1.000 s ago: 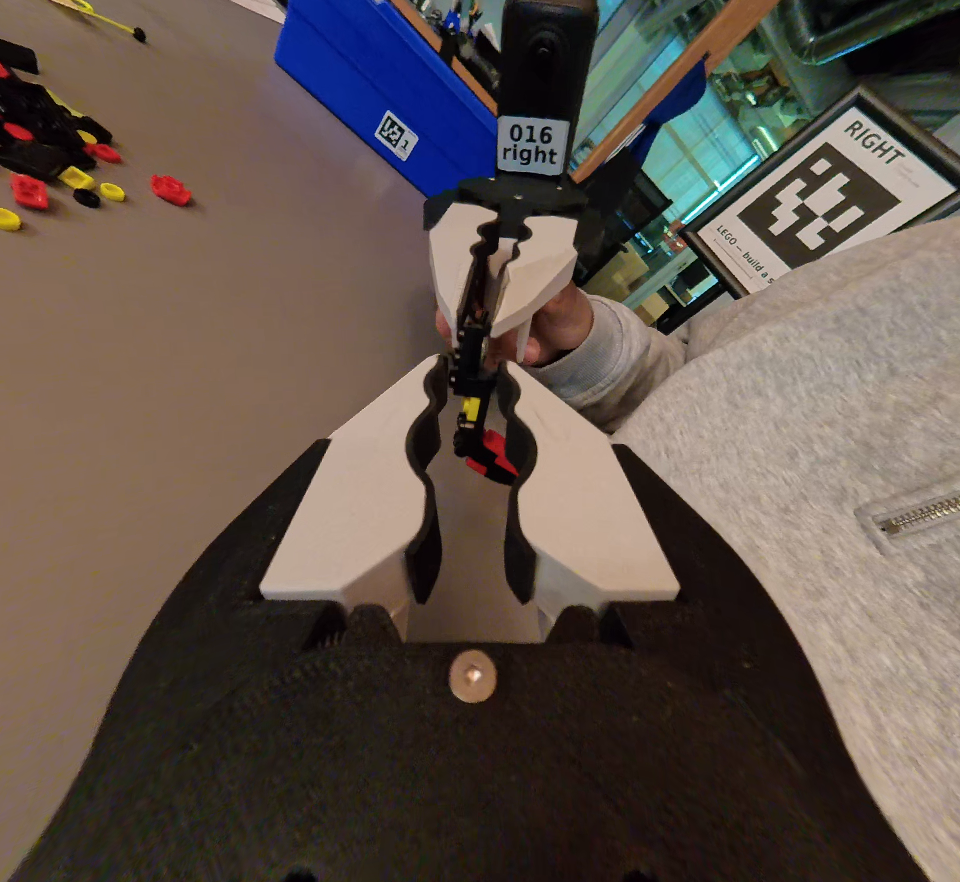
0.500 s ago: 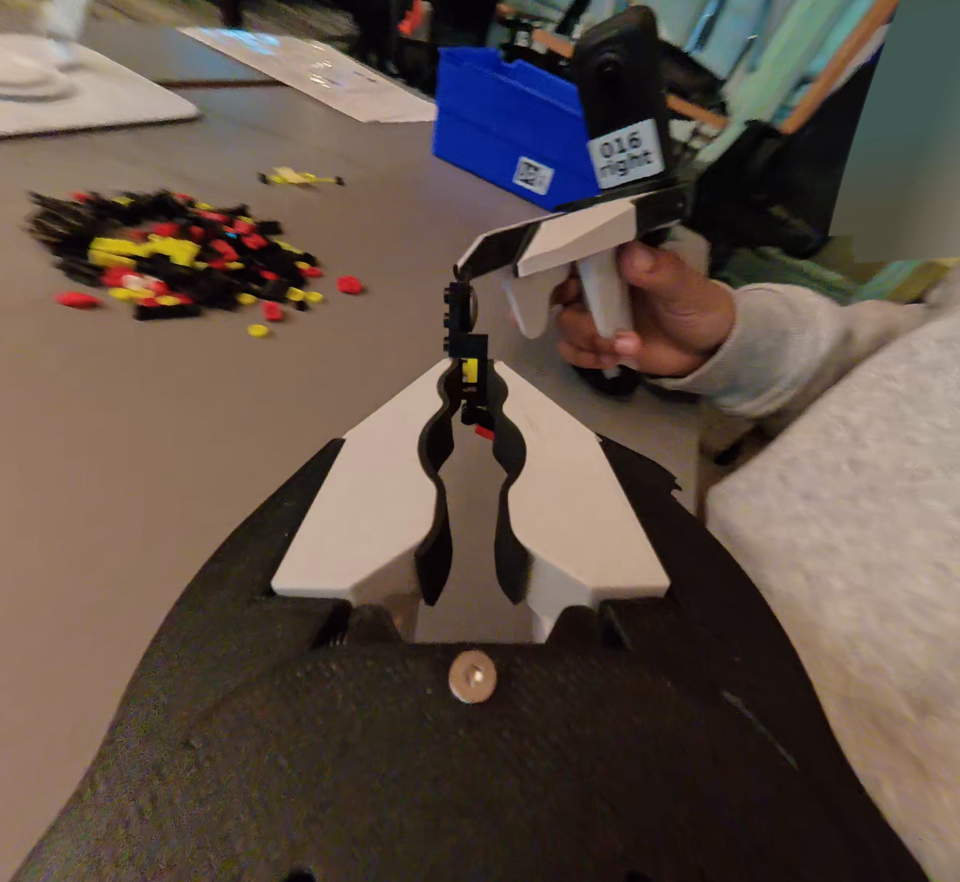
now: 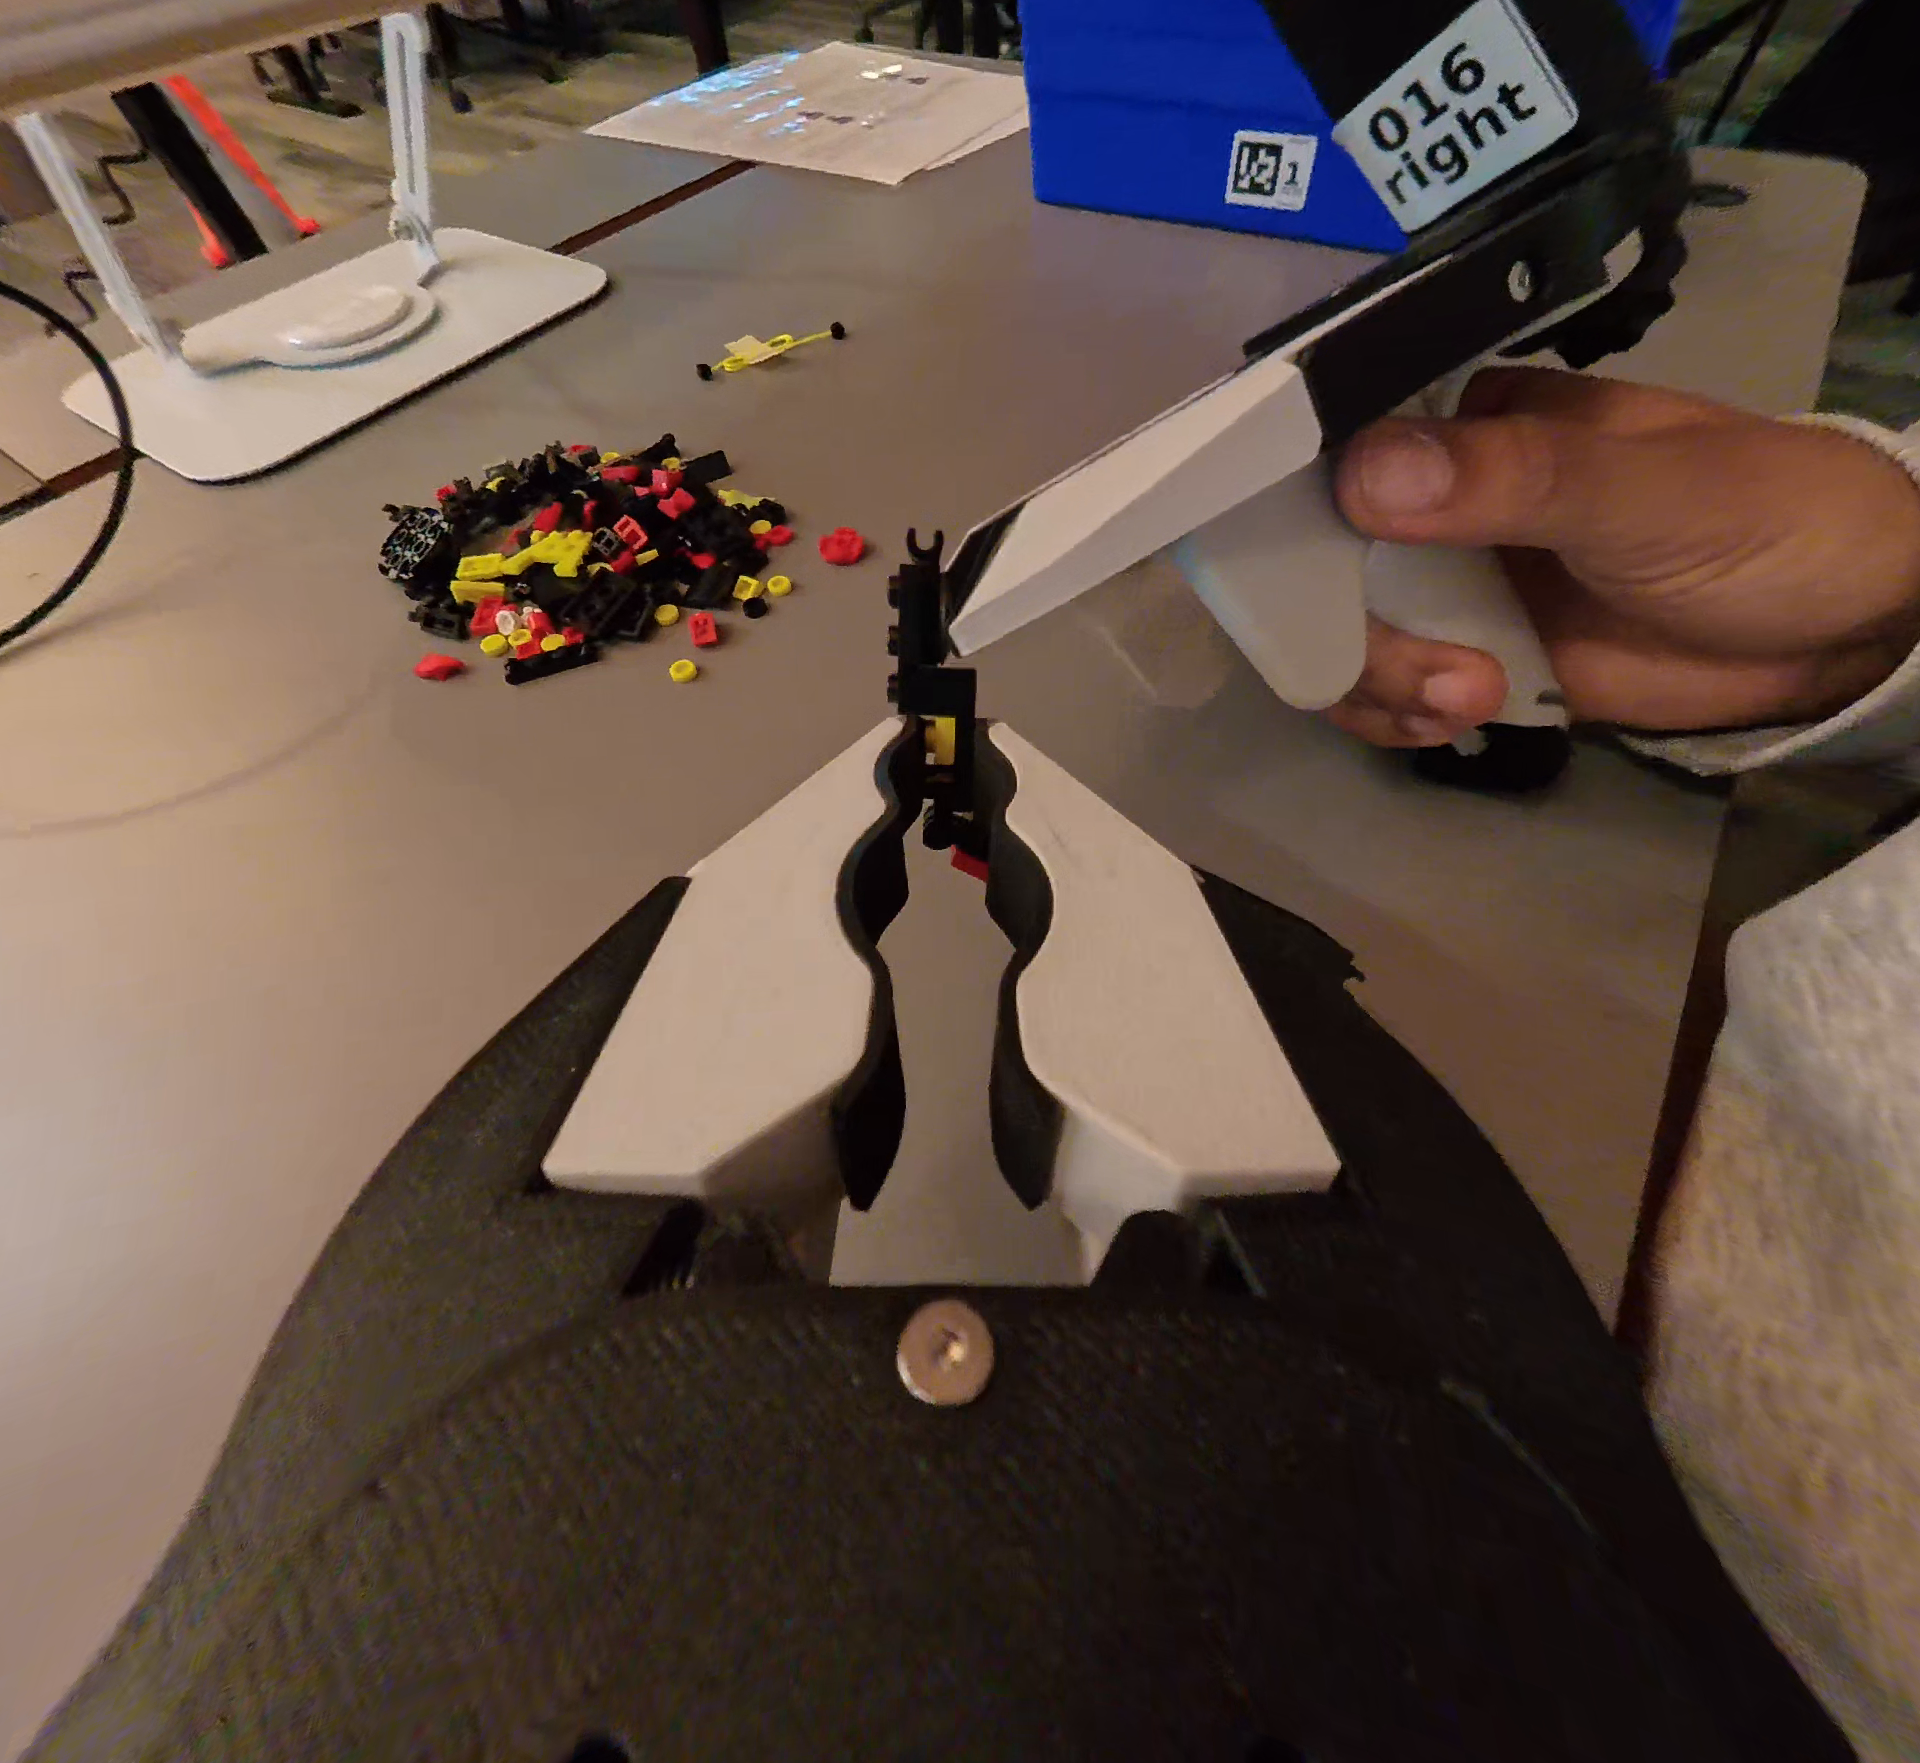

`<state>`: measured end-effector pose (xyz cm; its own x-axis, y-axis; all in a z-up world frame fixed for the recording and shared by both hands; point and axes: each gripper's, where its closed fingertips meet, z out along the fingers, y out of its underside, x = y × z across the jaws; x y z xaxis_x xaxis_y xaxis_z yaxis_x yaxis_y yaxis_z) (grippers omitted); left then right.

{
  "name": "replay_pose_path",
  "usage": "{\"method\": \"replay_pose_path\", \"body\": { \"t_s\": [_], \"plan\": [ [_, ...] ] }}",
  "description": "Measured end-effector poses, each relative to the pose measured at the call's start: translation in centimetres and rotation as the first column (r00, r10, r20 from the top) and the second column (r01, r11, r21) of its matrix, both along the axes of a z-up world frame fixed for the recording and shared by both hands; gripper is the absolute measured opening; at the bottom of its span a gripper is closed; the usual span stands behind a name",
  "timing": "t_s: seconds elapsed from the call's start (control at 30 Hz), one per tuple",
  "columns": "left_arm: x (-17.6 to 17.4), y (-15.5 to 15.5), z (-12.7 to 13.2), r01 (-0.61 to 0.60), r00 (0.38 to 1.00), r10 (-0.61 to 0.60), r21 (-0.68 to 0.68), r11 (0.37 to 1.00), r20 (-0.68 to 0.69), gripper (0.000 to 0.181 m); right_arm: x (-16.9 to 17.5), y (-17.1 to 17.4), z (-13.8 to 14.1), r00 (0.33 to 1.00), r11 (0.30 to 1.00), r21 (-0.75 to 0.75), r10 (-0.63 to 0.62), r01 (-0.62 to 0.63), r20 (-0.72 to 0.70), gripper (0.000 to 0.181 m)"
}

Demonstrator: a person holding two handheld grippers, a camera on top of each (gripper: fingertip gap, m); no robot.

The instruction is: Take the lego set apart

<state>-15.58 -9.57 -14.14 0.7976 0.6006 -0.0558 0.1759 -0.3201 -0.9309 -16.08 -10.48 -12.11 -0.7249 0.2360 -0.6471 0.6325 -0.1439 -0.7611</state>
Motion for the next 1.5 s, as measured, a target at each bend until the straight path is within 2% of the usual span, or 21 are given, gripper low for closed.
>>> {"method": "replay_pose_path", "body": {
  "t_s": [0.27,0.4,0.53,0.6,0.73,1.03,1.13,1.23,1.37,1.5],
  "plan": [
    [-0.1,-0.4,-0.5,-0.023,0.986,-0.01,-0.191,0.981,-0.168,0.007,0.1,0.3,0.1,0.997,0.998,-0.052,0.029,-0.026,0.069,0.016],
    [0.0,-0.2,-0.5,-0.031,0.978,-0.018,-0.228,0.973,-0.209,0.007,0.1,0.4,-0.1,0.995,0.998,-0.054,0.042,-0.037,0.087,0.015],
    [-0.1,-0.2,-0.3,-0.03,0.978,-0.011,-0.191,0.981,-0.208,0.009,0.1,0.4,-0.1,0.994,0.998,-0.047,0.047,-0.043,0.1,0.014],
    [-0.3,-0.2,0.2,-0.041,0.972,0.002,-0.162,0.986,-0.237,0.027,0.2,0.4,-0.2,0.992,0.998,-0.047,0.057,-0.052,0.111,0.014],
    [0.2,0.1,0.5,-0.003,0.96,-0.045,-0.17,0.985,-0.276,0.015,0.4,0.1,-0.5,0.988,0.996,-0.046,0.08,-0.074,0.135,0.014],
    [0.3,0.1,-0.1,0.004,0.95,-0.078,-0.237,0.971,-0.303,0.016,0.3,0.3,-0.8,0.981,0.994,-0.051,0.099,-0.092,0.167,0.014],
    [0.1,-0.2,0.1,-0.004,0.954,-0.066,-0.234,0.972,-0.293,0.013,0.3,0.3,-0.6,0.979,0.993,-0.071,0.107,-0.096,0.173,0.015],
    [-0.4,-0.8,0.6,-0.04,0.951,-0.03,-0.218,0.975,-0.309,0.013,-0.1,0.8,-0.4,0.981,0.994,-0.087,0.084,-0.07,0.173,0.023],
    [-0.9,-1.5,0.8,-0.055,0.962,0.001,-0.188,0.981,-0.275,0.013,-0.7,1.4,-0.7,0.987,0.998,-0.048,0.055,-0.049,0.149,0.023],
    [-0.6,-1.3,0.6,-0.034,0.973,-0.011,-0.188,0.982,-0.229,0.013,0.0,0.5,-0.8,0.992,0.998,-0.005,0.061,-0.061,0.109,0.026]
  ]
}}
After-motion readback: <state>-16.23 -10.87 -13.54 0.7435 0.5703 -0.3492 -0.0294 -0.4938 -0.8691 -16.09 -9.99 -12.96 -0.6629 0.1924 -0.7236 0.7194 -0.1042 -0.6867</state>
